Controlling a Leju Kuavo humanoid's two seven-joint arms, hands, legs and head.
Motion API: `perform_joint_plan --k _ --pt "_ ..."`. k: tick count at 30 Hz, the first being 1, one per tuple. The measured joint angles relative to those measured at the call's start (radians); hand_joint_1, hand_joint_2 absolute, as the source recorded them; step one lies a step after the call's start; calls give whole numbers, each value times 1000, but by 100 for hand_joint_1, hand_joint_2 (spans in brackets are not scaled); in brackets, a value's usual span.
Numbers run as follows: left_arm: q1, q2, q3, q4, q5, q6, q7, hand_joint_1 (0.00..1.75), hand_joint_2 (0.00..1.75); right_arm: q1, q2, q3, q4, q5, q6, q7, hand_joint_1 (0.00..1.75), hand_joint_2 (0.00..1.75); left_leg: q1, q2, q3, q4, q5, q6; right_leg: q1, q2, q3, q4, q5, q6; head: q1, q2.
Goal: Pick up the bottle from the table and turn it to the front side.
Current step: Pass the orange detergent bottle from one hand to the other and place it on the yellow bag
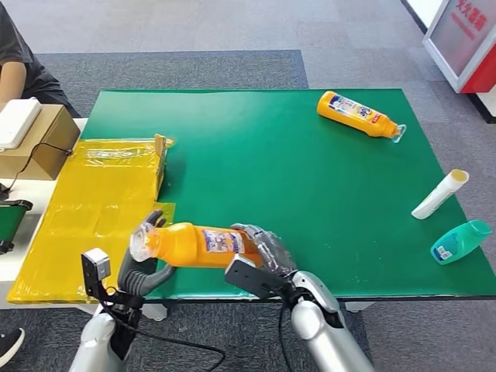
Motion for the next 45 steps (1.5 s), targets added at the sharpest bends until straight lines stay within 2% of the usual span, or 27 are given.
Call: perform_joint_plan --k 5,11,22,30,36,41,44,45 --pt "-30 5 -42 -16 15 -5 26 0 175 -8 27 44 72 18 -25 -21 175 175 0 0 0 0 0 0 0 0 0 0 0 0 0 0" --pt "-46 43 -102 -6 11 -21 -5 0 175 -31 39 81 152 21 -49 -44 175 175 0 0 0 0 0 0 0 0 -1 0 0 0 0 0" --pt "-56 91 -143 11 10 -37 -30 0 175 -57 40 95 204 15 -52 -45 175 175 0 0 0 0 0 0 0 0 -1 0 0 0 0 0" --pt "-62 159 -292 35 -22 -106 -100 0 175 -135 49 106 288 2 -66 -41 175 175 0 0 -1 0 0 0 0 0 -1 0 1 0 0 0" --pt "-90 256 -368 66 -20 -162 -188 0 175 -185 57 114 350 -13 -65 -42 175 175 0 0 -1 0 1 -1 1 0 -1 1 1 0 0 0" --pt "-105 299 -401 84 -19 -143 -224 0 175 -212 65 130 395 -11 -68 -42 175 175 1 0 -1 0 1 0 1 0 0 1 1 0 0 0" --pt "-104 303 -408 85 -21 -110 -219 7 175 -216 66 137 414 -6 -78 -40 175 175 0 0 -1 0 1 0 0 0 -1 1 1 0 0 0" --pt "-102 301 -409 83 -25 -92 -215 47 175 -216 67 139 418 -4 -82 -38 172 175 0 0 -1 0 1 0 0 0 -1 1 1 0 0 0"
